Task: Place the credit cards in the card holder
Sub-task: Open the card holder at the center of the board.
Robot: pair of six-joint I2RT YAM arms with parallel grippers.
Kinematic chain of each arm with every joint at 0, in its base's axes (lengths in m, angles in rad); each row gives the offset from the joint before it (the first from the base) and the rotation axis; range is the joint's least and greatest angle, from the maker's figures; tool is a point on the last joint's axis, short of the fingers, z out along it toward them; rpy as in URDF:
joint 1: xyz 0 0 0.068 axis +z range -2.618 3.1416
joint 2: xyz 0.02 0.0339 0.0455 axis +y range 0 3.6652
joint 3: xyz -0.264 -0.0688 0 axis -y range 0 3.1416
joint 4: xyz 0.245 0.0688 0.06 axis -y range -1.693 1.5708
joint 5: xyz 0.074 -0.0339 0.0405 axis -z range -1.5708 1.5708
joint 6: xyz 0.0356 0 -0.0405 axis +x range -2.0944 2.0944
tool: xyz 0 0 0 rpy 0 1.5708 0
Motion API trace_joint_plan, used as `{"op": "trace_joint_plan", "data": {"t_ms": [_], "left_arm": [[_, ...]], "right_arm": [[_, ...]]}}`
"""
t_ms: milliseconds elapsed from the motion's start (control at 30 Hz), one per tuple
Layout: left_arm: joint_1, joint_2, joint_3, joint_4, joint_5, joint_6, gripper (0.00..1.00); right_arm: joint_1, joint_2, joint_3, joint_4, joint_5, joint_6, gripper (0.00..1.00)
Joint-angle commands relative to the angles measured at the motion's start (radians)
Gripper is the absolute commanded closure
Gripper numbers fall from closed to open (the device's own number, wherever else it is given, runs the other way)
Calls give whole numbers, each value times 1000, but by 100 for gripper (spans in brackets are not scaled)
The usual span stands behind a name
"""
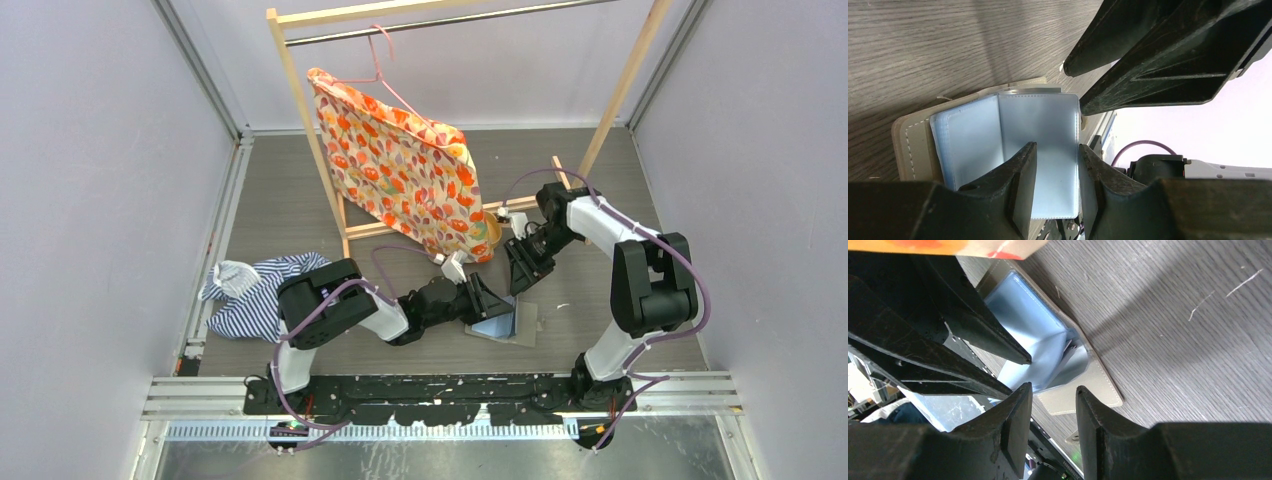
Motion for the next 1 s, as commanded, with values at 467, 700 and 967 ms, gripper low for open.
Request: {"op": "trace_joint_plan", "data": {"t_ms": [467, 700, 967], "left_arm": [[6, 14, -15, 28, 5, -6, 60], [10, -7, -41, 59, 5, 0, 58], [10, -77, -69, 13, 5, 50, 56]], "right_arm": [[14, 11, -5, 20, 65, 5, 59], [14, 13, -5, 19, 63, 4, 59], [15, 12, -4, 18, 62, 4, 59]]}}
